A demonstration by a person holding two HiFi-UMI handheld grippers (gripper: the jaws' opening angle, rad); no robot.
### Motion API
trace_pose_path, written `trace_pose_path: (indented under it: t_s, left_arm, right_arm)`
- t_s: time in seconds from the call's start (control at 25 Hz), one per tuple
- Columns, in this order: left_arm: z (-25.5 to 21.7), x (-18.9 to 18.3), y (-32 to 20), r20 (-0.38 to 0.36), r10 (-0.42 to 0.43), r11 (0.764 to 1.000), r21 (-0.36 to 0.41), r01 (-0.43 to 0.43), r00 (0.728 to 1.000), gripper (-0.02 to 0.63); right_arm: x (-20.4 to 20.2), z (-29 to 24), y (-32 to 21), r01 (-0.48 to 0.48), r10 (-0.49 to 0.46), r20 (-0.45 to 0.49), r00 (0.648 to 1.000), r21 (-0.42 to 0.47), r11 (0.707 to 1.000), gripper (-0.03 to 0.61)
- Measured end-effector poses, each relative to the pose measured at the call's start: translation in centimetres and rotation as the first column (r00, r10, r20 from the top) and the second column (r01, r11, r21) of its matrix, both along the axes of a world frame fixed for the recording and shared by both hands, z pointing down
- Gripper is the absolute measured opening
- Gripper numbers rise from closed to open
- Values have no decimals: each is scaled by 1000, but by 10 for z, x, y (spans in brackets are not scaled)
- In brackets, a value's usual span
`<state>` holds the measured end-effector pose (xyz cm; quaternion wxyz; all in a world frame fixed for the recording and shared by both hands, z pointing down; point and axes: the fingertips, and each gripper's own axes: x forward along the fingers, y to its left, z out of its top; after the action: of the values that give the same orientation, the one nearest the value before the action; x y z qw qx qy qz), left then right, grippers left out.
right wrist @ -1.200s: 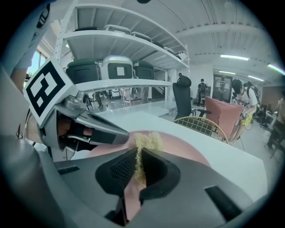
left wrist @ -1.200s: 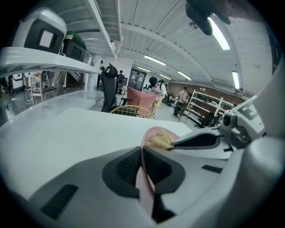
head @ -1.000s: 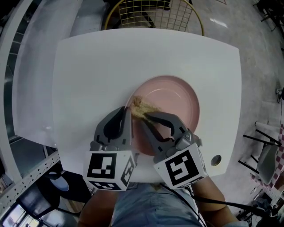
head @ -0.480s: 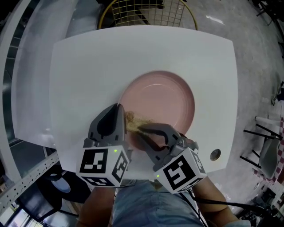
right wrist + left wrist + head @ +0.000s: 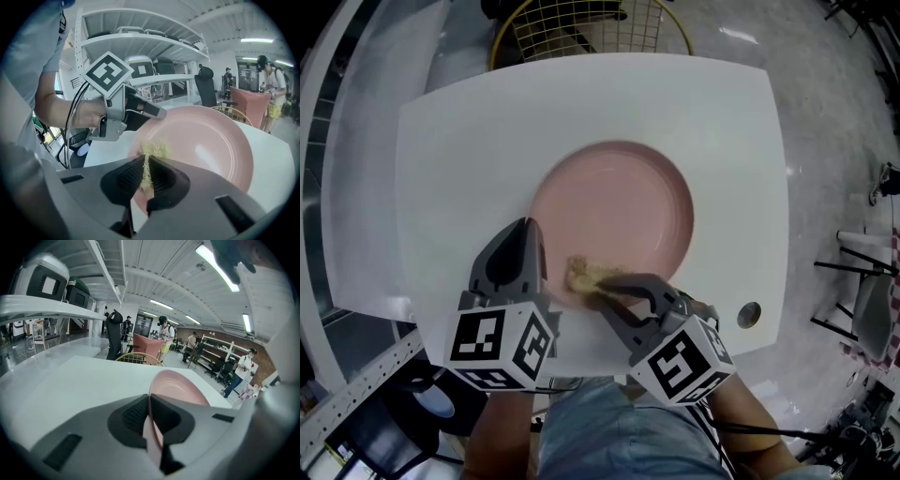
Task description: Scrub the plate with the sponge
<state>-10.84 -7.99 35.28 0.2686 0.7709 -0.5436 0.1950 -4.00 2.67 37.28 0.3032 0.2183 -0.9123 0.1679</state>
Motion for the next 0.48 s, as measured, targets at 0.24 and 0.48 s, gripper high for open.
trace_pose_path:
  t_s: [0.24, 0.48]
  left_arm:
    - [-3, 0, -1, 18, 16, 1000, 13, -16, 1000, 23]
    - [-3, -2, 0, 24, 17, 1000, 17, -17, 1000, 23]
  right_arm:
    - [33, 10, -1, -149, 148, -42, 988, -23, 989, 35]
    - [56, 12, -18, -335, 333, -36, 942, -34, 942, 37]
